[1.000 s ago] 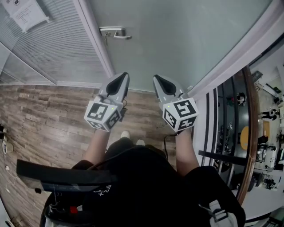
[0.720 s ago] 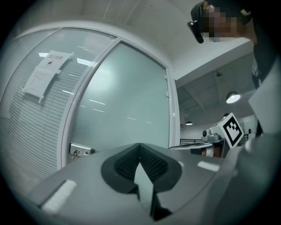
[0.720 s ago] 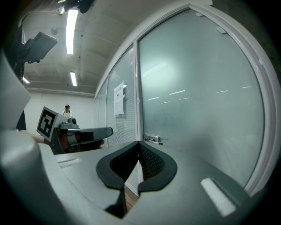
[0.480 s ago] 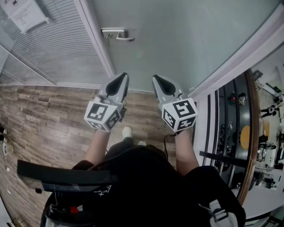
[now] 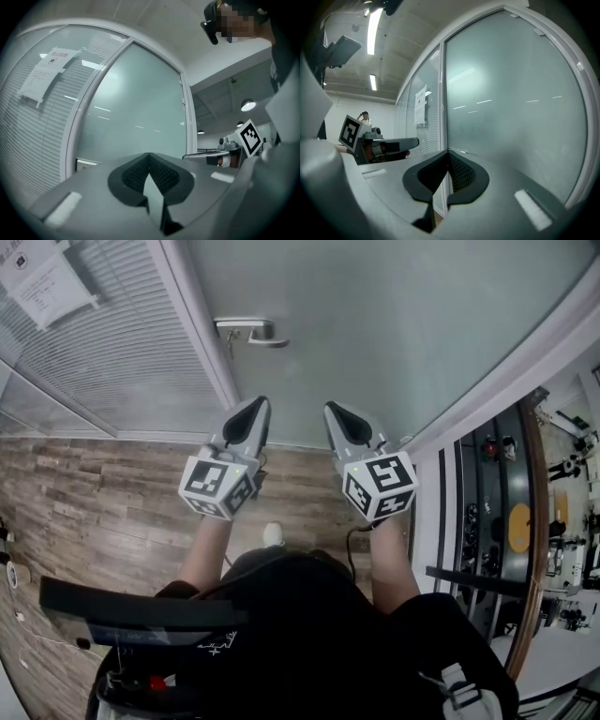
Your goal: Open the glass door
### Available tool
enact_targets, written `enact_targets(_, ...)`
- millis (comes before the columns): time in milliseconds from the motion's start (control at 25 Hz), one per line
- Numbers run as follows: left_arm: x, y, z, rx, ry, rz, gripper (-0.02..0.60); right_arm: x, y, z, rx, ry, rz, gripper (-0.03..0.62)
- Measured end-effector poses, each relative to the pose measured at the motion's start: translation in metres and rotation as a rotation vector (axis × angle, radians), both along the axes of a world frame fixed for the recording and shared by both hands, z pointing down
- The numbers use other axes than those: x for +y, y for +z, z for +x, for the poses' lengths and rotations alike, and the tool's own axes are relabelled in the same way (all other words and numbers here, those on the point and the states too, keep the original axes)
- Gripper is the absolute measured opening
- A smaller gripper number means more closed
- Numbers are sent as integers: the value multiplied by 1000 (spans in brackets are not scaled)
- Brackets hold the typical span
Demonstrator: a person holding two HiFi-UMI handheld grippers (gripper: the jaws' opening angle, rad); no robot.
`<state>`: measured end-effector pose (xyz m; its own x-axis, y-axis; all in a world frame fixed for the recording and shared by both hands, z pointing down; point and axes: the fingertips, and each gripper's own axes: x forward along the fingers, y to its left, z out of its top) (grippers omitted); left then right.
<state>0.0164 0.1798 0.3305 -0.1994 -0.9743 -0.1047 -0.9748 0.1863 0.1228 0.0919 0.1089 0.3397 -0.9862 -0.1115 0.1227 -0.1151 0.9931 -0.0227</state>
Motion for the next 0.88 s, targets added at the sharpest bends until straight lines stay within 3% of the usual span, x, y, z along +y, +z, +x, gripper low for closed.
enact_targets(880,-8,2,-82,10,75,24,-2,-11,2,-72,27,70,16,2)
